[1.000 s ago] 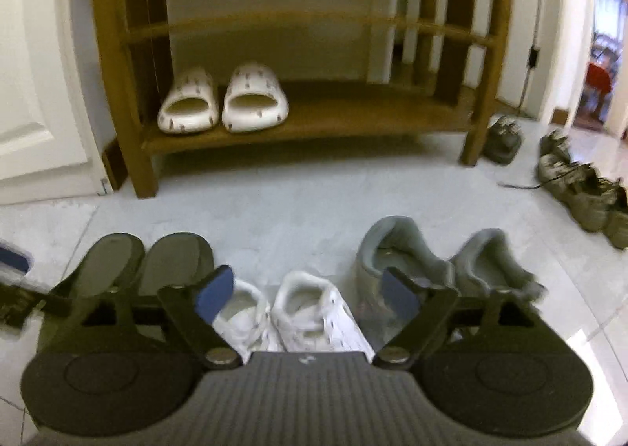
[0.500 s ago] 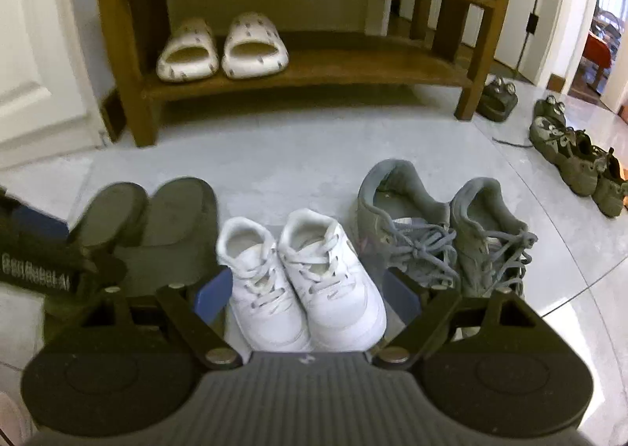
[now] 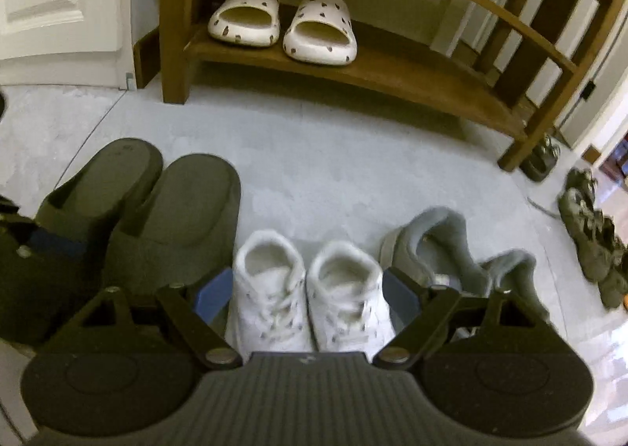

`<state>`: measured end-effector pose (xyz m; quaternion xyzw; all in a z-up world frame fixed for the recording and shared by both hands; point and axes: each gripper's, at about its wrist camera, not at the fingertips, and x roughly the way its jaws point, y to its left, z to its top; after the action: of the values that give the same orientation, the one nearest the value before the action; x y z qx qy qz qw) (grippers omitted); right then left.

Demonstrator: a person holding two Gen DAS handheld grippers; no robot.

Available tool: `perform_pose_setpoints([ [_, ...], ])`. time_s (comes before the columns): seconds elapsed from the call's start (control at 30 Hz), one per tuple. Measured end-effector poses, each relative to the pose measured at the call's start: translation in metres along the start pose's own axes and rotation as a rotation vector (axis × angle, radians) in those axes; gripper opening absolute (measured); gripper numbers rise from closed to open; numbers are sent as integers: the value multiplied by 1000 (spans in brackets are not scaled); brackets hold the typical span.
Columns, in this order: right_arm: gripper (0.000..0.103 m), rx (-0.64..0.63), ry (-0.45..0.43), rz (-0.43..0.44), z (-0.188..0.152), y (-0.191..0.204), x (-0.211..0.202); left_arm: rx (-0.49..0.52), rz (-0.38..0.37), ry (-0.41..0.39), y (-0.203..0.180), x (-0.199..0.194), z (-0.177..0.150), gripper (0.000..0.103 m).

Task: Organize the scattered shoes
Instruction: 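Lower the white sneaker and open the right tool to release it, then grasp both white sneakers together by their heels with the right tool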

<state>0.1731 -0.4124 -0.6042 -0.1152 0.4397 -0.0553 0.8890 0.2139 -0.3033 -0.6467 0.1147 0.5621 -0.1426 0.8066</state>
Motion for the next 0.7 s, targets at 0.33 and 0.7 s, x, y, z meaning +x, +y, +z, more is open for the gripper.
perform_pose_setpoints([
  [0.33, 77, 22, 68, 136, 2, -19, 57, -95, 105, 51, 0, -6, 19, 71],
  [0.7, 77, 154, 81, 174, -7, -44, 53, -178, 94, 29, 22, -29, 18, 71],
])
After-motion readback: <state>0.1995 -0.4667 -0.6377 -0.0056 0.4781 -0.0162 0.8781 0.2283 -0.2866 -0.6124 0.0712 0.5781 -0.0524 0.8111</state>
